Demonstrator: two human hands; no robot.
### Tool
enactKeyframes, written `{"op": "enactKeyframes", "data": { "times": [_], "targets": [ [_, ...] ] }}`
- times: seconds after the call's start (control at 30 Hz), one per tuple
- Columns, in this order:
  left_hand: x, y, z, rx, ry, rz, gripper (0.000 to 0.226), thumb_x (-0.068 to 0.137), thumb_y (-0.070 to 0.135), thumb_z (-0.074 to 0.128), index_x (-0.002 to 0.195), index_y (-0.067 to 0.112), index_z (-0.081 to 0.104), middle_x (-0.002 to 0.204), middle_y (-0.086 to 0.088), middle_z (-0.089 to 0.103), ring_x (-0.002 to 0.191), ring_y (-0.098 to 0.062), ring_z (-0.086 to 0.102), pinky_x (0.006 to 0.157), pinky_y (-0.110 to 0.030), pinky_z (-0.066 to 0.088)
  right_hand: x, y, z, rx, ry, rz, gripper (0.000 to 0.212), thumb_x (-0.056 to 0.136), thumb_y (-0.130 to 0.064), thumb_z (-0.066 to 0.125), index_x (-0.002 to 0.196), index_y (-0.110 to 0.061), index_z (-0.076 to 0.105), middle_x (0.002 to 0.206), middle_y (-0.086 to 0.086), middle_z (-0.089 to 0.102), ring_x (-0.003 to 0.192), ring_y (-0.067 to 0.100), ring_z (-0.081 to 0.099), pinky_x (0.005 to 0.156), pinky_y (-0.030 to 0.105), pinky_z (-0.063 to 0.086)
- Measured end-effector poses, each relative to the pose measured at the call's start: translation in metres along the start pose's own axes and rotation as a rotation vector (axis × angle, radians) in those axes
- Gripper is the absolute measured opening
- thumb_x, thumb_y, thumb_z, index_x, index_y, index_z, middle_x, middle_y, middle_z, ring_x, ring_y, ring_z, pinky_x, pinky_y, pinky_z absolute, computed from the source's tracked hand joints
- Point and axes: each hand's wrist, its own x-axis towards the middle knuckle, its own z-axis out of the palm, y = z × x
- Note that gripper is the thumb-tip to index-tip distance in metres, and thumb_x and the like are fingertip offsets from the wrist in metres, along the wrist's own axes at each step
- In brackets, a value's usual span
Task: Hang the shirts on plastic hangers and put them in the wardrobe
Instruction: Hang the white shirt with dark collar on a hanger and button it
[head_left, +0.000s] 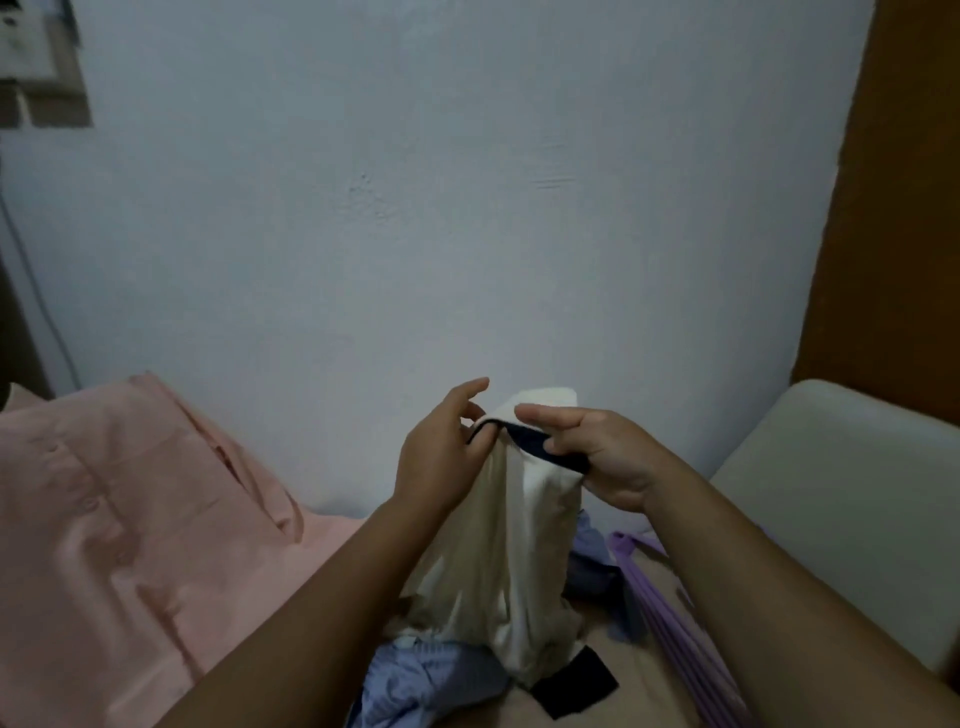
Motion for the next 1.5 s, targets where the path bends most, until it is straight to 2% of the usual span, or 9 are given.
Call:
{"op": "enactKeyframes", "data": {
  "times": [0.2,0.33,0.53,0.67,0.9,1.1,1.23,1.37,1.5],
  "targets": [
    [0.011,0.03,-0.008,-0.147,-0.326,-0.044,0.077,0.084,0.041,0.068,0.146,0.038,0.022,0.121,0.012,0.054,0.101,-0.004,0.056,0.074,-0.013,0.043,-0.021,-0.059,-0.008,-0.391,0.088,-0.077,0.06,0.083,0.019,0.033,0.104,-0.023,0.07,0.116,0.003,0.06,0.112,0.022,0.055,0.093,0.025,0.048],
    [0.008,0.049,-0.011,-0.106,-0.185,0.12,0.07,0.083,0.032,0.071,0.136,0.041,0.028,0.09,0.019,0.05,0.074,0.01,0.053,0.06,-0.007,0.039,-0.03,-0.09,-0.014,-0.485,0.173,-0.115,0.062,0.081,0.019,0.033,0.097,-0.027,0.071,0.1,-0.008,0.063,0.112,0.02,0.055,0.1,0.028,0.045],
    [-0.013,0.045,0.0,0.074,-0.242,0.405,0.051,0.086,0.018,0.068,0.12,0.043,0.041,0.119,0.008,0.051,0.095,-0.011,0.058,0.077,-0.023,0.048,-0.053,-0.126,-0.03,-0.422,0.369,-0.235,0.061,0.081,0.02,0.031,0.111,-0.02,0.066,0.118,0.01,0.063,0.109,0.024,0.059,0.096,0.028,0.047],
    [-0.021,0.032,0.008,0.302,-0.377,0.357,0.03,0.09,0.022,0.062,0.117,0.03,0.054,0.111,0.007,0.048,0.09,-0.016,0.055,0.077,-0.03,0.048,-0.072,-0.135,-0.046,-0.386,0.504,-0.26,0.053,0.086,0.017,0.033,0.117,-0.012,0.065,0.106,0.009,0.065,0.102,0.028,0.062,0.1,0.04,0.047],
    [-0.001,0.034,-0.015,0.527,-0.612,0.224,0.026,0.087,0.029,0.066,0.113,0.031,0.071,0.115,0.002,0.059,0.108,-0.019,0.055,0.09,-0.023,0.04,-0.107,-0.123,-0.077,-0.225,0.583,-0.239,0.046,0.091,0.013,0.037,0.116,-0.015,0.064,0.108,0.011,0.061,0.084,0.018,0.061,0.084,0.028,0.049],
    [0.007,0.068,-0.057,0.438,-0.4,0.072,0.027,0.089,0.019,0.064,0.114,0.022,0.071,0.116,-0.004,0.066,0.11,-0.023,0.057,0.086,-0.024,0.038,-0.136,-0.126,-0.082,-0.222,0.579,-0.213,0.05,0.089,0.019,0.028,0.123,-0.002,0.058,0.109,0.013,0.057,0.082,0.019,0.059,0.086,0.03,0.048],
    [0.013,0.108,-0.095,0.361,-0.218,0.008,0.029,0.086,0.017,0.065,0.114,0.008,0.068,0.112,-0.015,0.063,0.103,-0.029,0.058,0.08,-0.032,0.045,-0.157,-0.134,-0.076,-0.291,0.521,-0.199,0.04,0.091,0.017,0.03,0.107,0.003,0.064,0.096,0.011,0.06,0.079,0.019,0.059,0.069,0.023,0.053],
    [0.014,0.142,-0.127,0.291,-0.108,0.055,0.047,0.081,0.016,0.07,0.128,0.016,0.06,0.11,-0.004,0.054,0.098,-0.024,0.053,0.077,-0.037,0.05,-0.17,-0.15,-0.066,-0.355,0.492,-0.217,0.04,0.094,0.011,0.036,0.12,-0.004,0.062,0.118,0.01,0.059,0.089,0.018,0.059,0.064,0.018,0.053],
    [0.015,0.182,-0.162,0.14,-0.049,0.091,0.061,0.08,0.007,0.068,0.137,0.02,0.051,0.12,-0.004,0.053,0.099,-0.026,0.058,0.079,-0.049,0.056,-0.185,-0.177,-0.055,-0.36,0.518,-0.353,0.044,0.095,0.007,0.039,0.134,-0.01,0.05,0.14,0.004,0.048,0.122,0.02,0.05,0.092,0.024,0.046]
  ]
}}
